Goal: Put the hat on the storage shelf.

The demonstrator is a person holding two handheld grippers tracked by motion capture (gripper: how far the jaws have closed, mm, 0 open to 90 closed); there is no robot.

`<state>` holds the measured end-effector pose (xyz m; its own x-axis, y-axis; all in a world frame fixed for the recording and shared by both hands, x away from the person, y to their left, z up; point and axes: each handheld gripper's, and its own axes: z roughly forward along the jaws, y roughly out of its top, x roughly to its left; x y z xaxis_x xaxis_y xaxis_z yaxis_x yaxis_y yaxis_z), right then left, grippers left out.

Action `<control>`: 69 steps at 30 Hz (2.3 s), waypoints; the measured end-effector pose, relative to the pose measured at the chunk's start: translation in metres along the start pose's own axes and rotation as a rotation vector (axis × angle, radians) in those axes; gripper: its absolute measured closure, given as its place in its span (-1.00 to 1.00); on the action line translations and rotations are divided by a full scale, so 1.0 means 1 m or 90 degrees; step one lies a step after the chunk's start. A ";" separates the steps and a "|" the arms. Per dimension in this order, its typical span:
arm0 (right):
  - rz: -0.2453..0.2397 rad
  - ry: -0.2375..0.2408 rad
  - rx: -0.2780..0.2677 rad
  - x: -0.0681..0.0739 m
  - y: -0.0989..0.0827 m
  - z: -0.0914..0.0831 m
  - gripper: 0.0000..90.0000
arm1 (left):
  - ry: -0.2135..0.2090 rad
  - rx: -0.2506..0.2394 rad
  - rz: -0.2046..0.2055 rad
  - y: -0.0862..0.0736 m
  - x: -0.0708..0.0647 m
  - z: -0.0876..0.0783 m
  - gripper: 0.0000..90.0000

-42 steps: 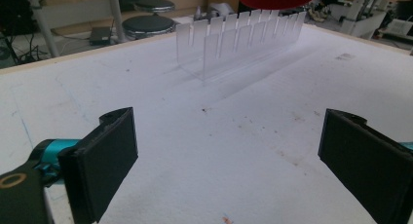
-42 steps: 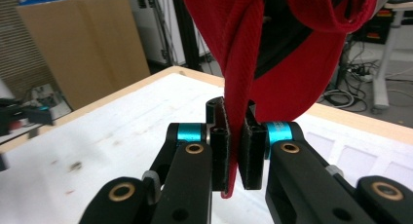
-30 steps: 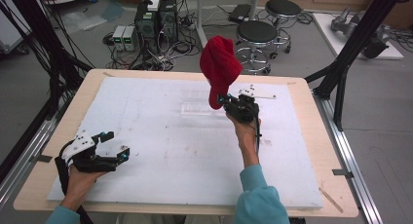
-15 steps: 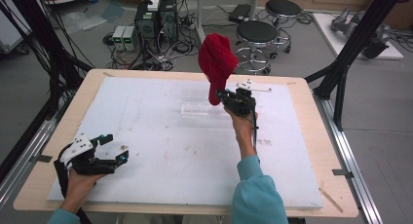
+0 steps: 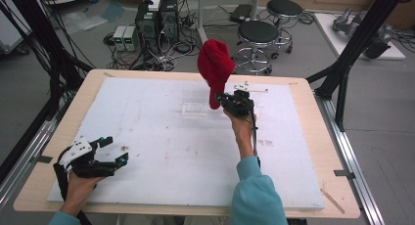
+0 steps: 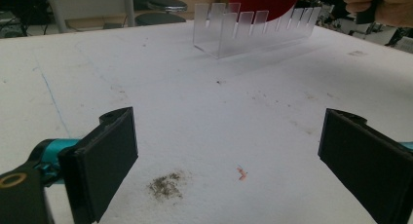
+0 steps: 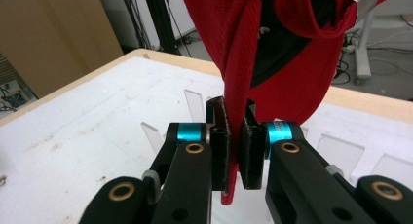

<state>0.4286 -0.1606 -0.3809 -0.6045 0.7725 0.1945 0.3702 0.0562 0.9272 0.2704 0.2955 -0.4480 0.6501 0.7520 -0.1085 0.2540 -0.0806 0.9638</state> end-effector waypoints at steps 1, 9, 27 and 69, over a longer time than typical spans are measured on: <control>0.003 0.001 0.007 -0.001 -0.001 0.001 0.90 | 0.001 -0.003 0.000 0.000 0.000 0.000 -0.83; 0.005 0.004 0.046 -0.001 -0.007 -0.003 0.90 | 0.001 -0.004 -0.001 0.000 0.000 -0.001 -0.83; -0.019 -0.005 0.100 0.005 -0.015 -0.008 0.83 | 0.006 -0.012 0.000 -0.001 -0.001 -0.002 -0.83; -0.062 -0.114 -0.089 0.030 -0.088 -0.191 -0.57 | 0.020 -0.081 0.035 -0.007 -0.007 -0.012 -0.80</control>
<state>0.2432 -0.2637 -0.3953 -0.4936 0.8680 0.0540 0.2077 0.0573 0.9765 0.2560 0.2985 -0.4508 0.6377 0.7688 -0.0483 0.1242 -0.0407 0.9914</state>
